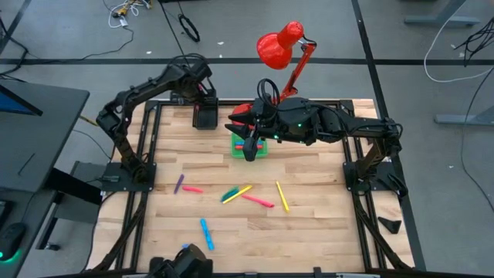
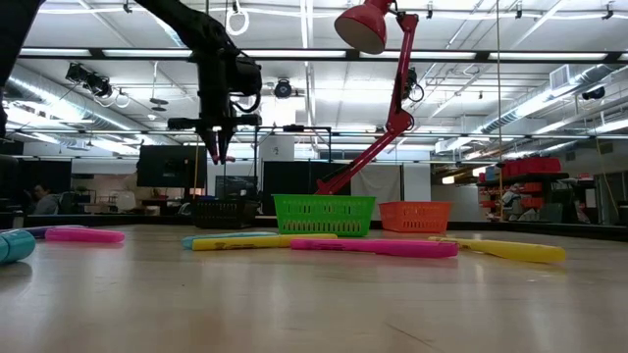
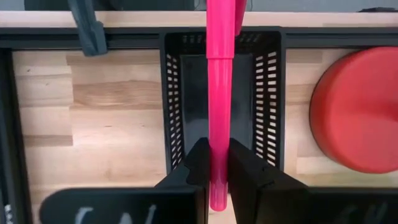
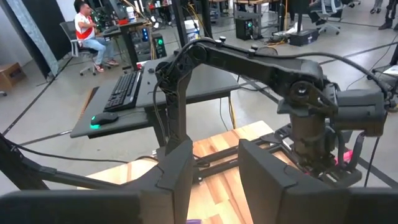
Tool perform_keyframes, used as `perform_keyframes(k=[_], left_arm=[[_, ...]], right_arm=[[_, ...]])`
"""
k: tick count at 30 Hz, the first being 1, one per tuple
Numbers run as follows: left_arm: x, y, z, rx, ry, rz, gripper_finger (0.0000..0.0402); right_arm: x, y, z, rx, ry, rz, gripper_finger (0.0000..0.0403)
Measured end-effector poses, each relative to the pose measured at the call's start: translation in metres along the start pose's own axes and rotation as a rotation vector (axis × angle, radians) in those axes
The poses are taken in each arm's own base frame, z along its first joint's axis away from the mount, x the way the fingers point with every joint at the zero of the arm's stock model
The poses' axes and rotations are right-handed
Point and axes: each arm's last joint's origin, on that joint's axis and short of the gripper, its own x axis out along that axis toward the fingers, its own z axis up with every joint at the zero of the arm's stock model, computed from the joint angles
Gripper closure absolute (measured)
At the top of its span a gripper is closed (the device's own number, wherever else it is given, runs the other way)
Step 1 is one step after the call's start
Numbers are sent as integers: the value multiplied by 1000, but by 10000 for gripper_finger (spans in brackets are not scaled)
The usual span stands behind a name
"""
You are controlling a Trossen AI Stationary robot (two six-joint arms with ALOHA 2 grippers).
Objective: Pick & Place Markers
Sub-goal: Put the pink pen into the black basket
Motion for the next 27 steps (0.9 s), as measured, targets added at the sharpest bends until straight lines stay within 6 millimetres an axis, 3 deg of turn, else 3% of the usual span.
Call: perform_keyframes(k=[9, 27], left_arm=[[31, -1, -16, -28, -1, -31, 366], [72, 5, -42, -34, -41, -19, 366]], right_arm=[[0, 0, 0, 0, 3, -1, 272], [0, 0, 0, 0, 4, -1, 272]])
